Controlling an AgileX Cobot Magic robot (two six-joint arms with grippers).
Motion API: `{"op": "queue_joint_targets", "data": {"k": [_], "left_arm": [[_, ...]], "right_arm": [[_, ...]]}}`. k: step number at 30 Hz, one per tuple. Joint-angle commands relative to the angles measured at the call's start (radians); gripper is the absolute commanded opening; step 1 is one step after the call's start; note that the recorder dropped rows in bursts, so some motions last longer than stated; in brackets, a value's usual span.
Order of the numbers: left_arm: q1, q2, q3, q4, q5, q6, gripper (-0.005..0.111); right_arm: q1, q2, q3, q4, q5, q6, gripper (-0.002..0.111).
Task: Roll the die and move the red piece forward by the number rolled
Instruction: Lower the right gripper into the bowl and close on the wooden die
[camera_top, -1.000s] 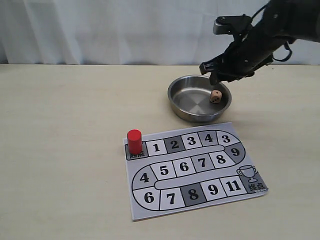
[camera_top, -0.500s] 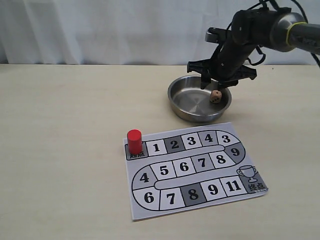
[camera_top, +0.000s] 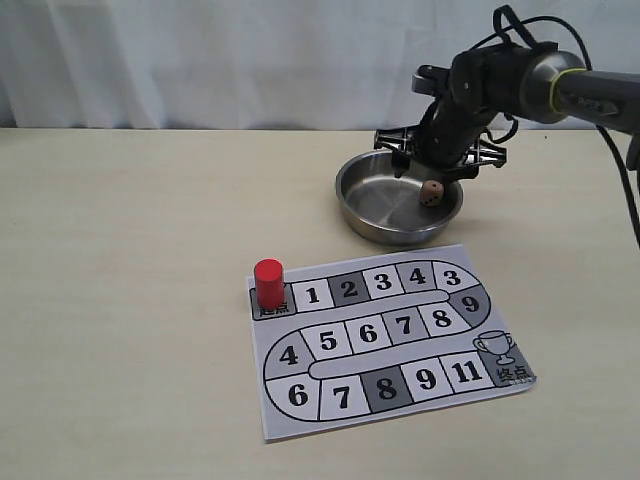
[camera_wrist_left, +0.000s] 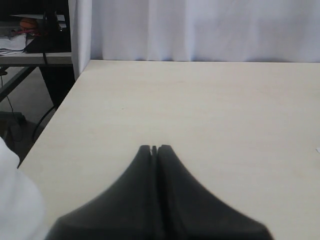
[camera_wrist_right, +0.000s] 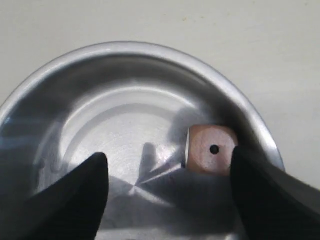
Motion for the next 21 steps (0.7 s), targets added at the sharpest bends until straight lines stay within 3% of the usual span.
{"op": "queue_joint_targets", "data": {"k": [1, 5, 21], "left_arm": [[-0.008, 0.000, -0.006, 0.001, -0.012, 0.000, 0.000], [-0.008, 0.000, -0.006, 0.001, -0.012, 0.000, 0.000], [-0.008, 0.000, -0.006, 0.001, -0.012, 0.000, 0.000]], "right_arm": [[0.000, 0.021, -0.008, -0.016, -0.039, 0.003, 0.066], [0.000, 0.032, -0.008, -0.093, -0.047, 0.003, 0.064], [0.000, 0.051, -0.008, -0.052, -0.064, 0.009, 0.064]]}}
